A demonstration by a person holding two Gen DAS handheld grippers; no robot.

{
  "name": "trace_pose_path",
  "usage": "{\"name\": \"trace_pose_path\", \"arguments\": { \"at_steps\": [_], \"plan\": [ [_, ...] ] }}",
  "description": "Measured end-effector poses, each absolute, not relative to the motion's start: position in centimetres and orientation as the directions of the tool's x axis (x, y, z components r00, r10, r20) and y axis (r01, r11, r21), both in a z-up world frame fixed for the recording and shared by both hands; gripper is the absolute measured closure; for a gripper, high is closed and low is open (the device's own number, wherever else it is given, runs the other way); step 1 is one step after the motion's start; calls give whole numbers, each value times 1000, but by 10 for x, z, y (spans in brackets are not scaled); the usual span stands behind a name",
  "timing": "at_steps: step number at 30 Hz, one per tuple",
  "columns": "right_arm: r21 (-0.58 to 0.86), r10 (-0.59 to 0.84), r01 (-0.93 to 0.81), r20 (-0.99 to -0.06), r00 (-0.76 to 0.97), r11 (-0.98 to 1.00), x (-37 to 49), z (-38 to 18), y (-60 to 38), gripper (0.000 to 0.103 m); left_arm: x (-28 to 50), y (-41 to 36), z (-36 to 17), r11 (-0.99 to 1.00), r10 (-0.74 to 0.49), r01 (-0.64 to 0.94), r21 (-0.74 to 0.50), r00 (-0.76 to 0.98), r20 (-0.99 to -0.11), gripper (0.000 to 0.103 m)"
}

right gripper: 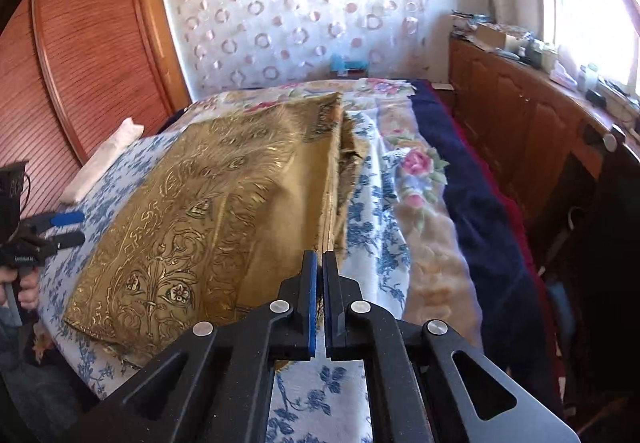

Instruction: Fold small clothes

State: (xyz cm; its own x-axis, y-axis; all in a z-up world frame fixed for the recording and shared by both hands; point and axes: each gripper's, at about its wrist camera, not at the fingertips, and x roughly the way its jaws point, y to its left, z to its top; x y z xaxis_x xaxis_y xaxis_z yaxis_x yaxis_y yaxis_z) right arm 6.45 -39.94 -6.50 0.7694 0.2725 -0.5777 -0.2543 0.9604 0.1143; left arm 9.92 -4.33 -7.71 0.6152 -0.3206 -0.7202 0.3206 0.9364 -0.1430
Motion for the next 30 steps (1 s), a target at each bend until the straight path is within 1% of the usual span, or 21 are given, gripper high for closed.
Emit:
{"name": "trace_pose_path", "arguments": {
  "at_steps": [3, 8, 13, 19, 20, 24, 25, 27, 30],
  "plan": [
    [92, 255, -250, -593, 763, 964, 65, -72, -397, 101, 96, -51, -80, 936, -315, 329, -126, 616, -722, 20],
    [30, 190, -216, -601, 776, 976, 68, -68, -386, 101, 95, -54, -84, 930, -333, 335, -150, 599, -728, 20],
    [30, 194, -224, -622, 759, 974, 66, -67, -385, 101, 92, -59, -86, 926, -342, 345, -153, 593, -729, 20],
    [8, 177, -214, -587, 790, 977, 57, -54, -377, 100, 92, -61, -86, 926, -341, 346, -151, 593, -730, 20],
    [6, 183, -220, -578, 795, 975, 55, -51, -374, 98, 91, -61, -86, 926, -340, 346, -150, 594, -729, 20],
    [16, 227, -263, -556, 799, 965, 51, -46, -353, 73, 91, -61, -86, 926, -340, 346, -151, 592, -730, 20],
    [20, 242, -278, -554, 797, 960, 50, -47, -347, 71, 91, -61, -86, 926, -340, 346, -151, 591, -731, 20],
    [29, 278, -315, -554, 785, 949, 51, -50, -334, 71, 92, -62, -87, 926, -339, 347, -150, 587, -735, 20],
    [13, 291, -348, -577, 763, 938, 55, -60, -312, 71, 92, -63, -89, 926, -337, 348, -148, 584, -739, 20]
  ]
}}
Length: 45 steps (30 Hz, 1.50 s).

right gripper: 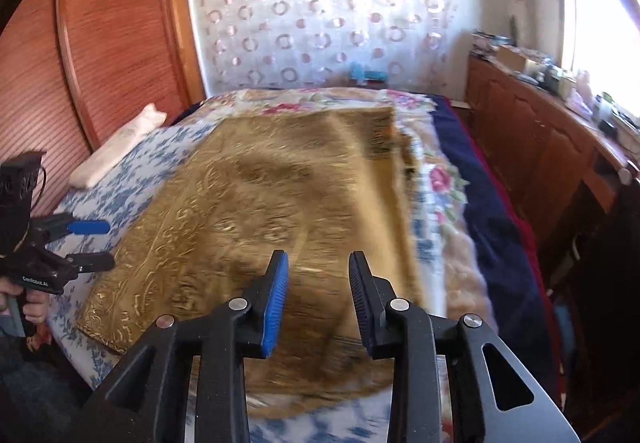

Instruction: Fold small clothes

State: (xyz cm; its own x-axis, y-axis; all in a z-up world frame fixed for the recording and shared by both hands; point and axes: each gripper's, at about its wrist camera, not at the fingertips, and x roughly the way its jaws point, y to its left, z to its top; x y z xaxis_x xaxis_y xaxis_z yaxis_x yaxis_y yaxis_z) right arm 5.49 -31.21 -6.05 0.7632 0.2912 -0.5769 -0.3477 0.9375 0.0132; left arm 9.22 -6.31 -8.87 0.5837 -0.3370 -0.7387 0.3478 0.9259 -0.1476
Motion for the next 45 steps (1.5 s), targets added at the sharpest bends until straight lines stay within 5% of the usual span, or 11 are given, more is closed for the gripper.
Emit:
{"name": "trace_pose_path", "arguments": {
  "at_steps": [7, 12, 22, 26, 27, 34, 45],
  "plan": [
    [-8, 273, -362, -640, 719, 932, 71, -88, -294, 70, 88, -63, -90, 915, -364, 366, -169, 570, -736, 21],
    [-4, 275, -367, -653, 706, 930, 76, -90, -296, 65, 84, -65, -94, 878, -448, 407, -251, 516, -730, 48],
    [-18, 278, -386, -663, 695, 922, 83, -92, -292, 57, 68, -77, -98, 834, -516, 459, -307, 448, -730, 55],
    [-21, 269, -379, -669, 693, 925, 82, -91, -291, 53, 68, -79, -100, 822, -534, 464, -331, 426, -730, 89],
    [-10, 272, -376, -671, 689, 927, 81, -90, -293, 45, 66, -81, -97, 821, -535, 472, -321, 438, -723, 92],
    [24, 342, -425, -636, 692, 905, 46, -73, -296, 24, 66, -82, -52, 812, -564, 496, -308, 529, -634, 94],
    [-44, 377, -512, -622, 686, 858, -3, -73, -281, 23, 98, -93, -21, 811, -573, 503, -300, 577, -582, 95]
  ]
}}
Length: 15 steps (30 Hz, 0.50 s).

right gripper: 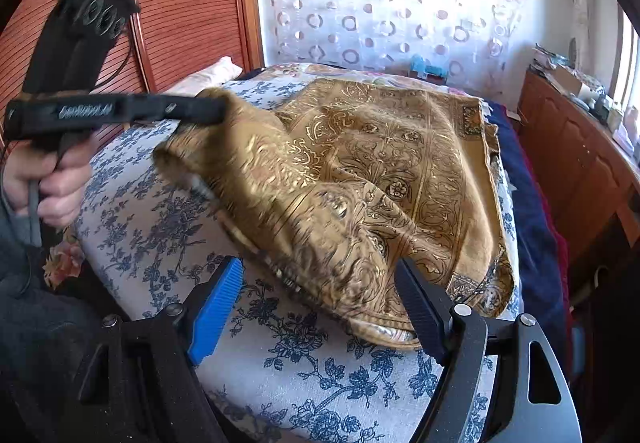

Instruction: Fold small clothes

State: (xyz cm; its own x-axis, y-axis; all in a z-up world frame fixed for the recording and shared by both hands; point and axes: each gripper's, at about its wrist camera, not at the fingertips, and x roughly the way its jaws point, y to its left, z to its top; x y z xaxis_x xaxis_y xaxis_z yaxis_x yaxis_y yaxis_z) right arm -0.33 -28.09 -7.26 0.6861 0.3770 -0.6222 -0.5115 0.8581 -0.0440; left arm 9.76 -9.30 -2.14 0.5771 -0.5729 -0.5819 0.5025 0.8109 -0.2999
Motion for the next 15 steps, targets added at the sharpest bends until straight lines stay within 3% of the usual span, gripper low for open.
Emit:
{"name": "trace_pose_path", "arguments": {
  "at_steps": [10, 11, 13, 15],
  "plan": [
    [-157, 242, -471, -694, 678, 868, 33, -97, -275, 26, 114, -89, -14, 813, -575, 490, -313, 594, -563, 95],
    [-162, 240, -471, -692, 681, 867, 36, -95, -275, 33, 117, -87, -13, 813, -576, 488, -318, 595, -560, 95],
    [-175, 237, -473, -687, 687, 863, 44, -87, -276, 68, 123, -84, -11, 811, -580, 485, -326, 596, -555, 95],
    [-175, 251, -474, -666, 702, 863, 52, -73, -281, 88, 130, -80, -9, 811, -581, 479, -334, 599, -551, 95]
  ]
}}
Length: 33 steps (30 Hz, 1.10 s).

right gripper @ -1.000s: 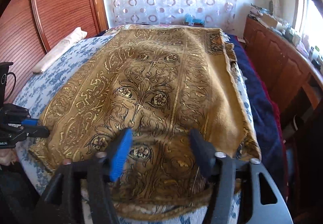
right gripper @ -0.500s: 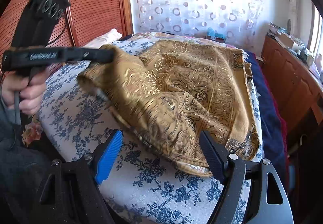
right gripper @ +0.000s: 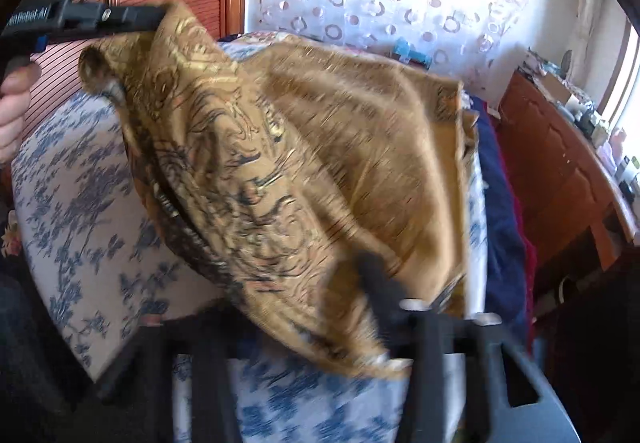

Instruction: Fold small clothes

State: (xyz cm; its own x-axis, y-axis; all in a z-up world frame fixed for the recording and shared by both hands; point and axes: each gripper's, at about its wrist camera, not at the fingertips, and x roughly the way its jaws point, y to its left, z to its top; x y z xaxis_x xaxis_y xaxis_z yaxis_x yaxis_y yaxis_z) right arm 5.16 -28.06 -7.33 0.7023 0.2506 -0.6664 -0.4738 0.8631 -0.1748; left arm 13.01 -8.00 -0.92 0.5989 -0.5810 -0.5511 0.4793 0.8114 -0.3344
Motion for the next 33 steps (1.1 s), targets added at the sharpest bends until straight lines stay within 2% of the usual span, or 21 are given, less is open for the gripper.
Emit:
{"name": "trace_pose_path", "arguments": {
  "at_steps": [1, 3, 11, 13, 14, 15, 16, 20, 21, 22, 24, 27, 29, 33],
  "plan": [
    [-161, 269, -476, -652, 709, 864, 55, -65, -283, 92, 134, -77, -8, 815, -577, 473, -335, 605, -548, 95],
    [-143, 296, -474, -617, 729, 869, 65, -48, -285, 93, 141, -73, -5, 823, -566, 463, -329, 618, -546, 95],
    [-224, 298, -485, -555, 776, 846, 132, -1, -250, 95, 189, -46, -2, 848, -530, 407, -340, 644, -552, 94],
    [-221, 303, -491, -560, 771, 843, 153, 0, -243, 95, 202, -37, -4, 848, -530, 394, -355, 647, -548, 89],
    [-216, 303, -493, -566, 767, 843, 166, -1, -240, 95, 206, -33, -4, 852, -524, 387, -354, 653, -547, 80],
    [-212, 302, -494, -573, 762, 843, 181, -5, -240, 95, 210, -27, -4, 859, -511, 375, -349, 667, -543, 64],
    [-210, 300, -495, -580, 757, 843, 191, -8, -238, 94, 213, -22, -4, 864, -502, 366, -347, 680, -534, 58],
    [-175, 313, -501, -598, 738, 848, 226, -20, -237, 94, 234, -7, -14, 871, -489, 344, -352, 677, -551, 44],
    [-157, 321, -501, -599, 734, 851, 233, -21, -236, 86, 240, -5, -19, 879, -475, 331, -343, 676, -564, 43],
    [-147, 318, -489, -594, 739, 860, 242, -20, -237, 71, 245, -5, -23, 886, -462, 321, -335, 673, -578, 43],
    [-125, 308, -456, -580, 754, 881, 257, -16, -243, 55, 254, -5, -35, 892, -450, 310, -327, 653, -609, 43],
    [-65, 314, -420, -563, 765, 905, 273, -17, -251, 52, 268, -10, -50, 898, -439, 302, -318, 620, -650, 43],
    [-63, 257, -351, -561, 787, 934, 282, -21, -255, 46, 278, -15, -59, 904, -426, 300, -304, 600, -677, 43],
    [-58, 214, -297, -566, 796, 953, 285, -22, -255, 45, 292, -22, -67, 910, -413, 293, -294, 575, -706, 43]
  ]
}}
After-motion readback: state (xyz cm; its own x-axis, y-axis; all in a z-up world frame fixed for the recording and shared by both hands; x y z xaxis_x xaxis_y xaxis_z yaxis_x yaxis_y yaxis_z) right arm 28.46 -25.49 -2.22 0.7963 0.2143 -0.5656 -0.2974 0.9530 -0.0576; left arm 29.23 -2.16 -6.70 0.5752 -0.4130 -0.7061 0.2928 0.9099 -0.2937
